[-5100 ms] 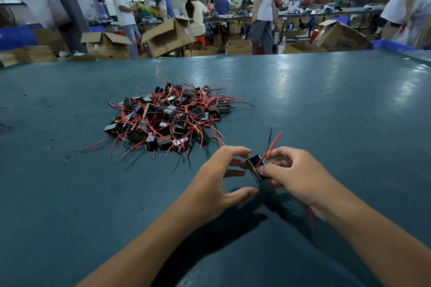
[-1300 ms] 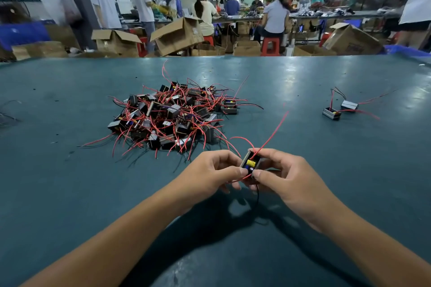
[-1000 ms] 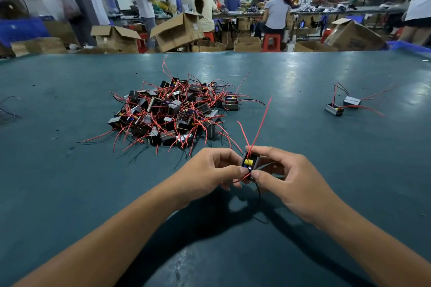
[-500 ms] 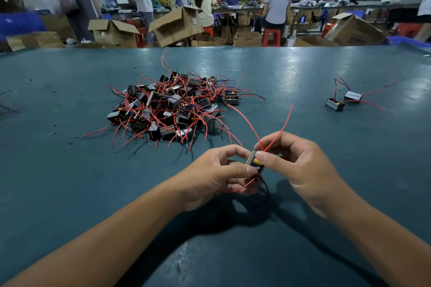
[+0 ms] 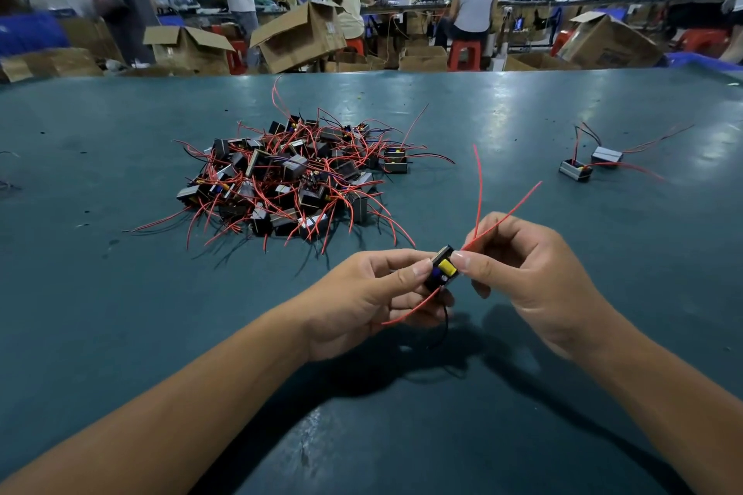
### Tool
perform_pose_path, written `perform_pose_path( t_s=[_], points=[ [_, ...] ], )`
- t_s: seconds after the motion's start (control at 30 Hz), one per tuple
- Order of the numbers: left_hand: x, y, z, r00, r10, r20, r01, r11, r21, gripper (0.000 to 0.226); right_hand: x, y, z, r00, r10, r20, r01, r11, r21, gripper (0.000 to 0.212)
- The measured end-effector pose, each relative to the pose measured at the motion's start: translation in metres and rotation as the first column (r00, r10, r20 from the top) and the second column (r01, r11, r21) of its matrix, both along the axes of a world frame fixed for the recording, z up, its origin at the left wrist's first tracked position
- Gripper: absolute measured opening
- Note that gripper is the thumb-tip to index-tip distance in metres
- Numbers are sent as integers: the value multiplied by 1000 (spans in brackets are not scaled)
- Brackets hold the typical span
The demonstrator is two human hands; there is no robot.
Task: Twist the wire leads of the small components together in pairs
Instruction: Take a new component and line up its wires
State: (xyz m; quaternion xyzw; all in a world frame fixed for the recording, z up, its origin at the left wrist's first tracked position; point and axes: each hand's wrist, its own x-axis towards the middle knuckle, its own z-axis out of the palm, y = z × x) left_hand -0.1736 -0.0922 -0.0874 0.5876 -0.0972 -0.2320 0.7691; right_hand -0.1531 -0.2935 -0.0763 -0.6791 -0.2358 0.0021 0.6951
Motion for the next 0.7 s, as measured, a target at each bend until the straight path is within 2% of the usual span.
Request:
perform_pose_path(
  t_s=[0.1, 0.4, 0.53, 0.7],
  points=[
    [-1, -2, -1, 999, 2, -51, -7, 996, -90, 37, 0, 0, -2, 999, -25, 49, 24, 1000, 18, 19],
    [-2, -5, -1, 997, 10, -72, -18, 994, -109, 40, 0, -3, -5, 994, -46, 101, 48, 999, -17, 11],
    [0, -5, -3, 994, 42, -98, -52, 993, -108, 33, 0, -6, -4, 993, -40, 113, 47, 997, -57, 12],
    [2, -6, -6, 995, 56, -84, -67, 989, -135, 32, 0, -8, -5, 972, -109, 208, 145, 976, -165, 13]
  ],
)
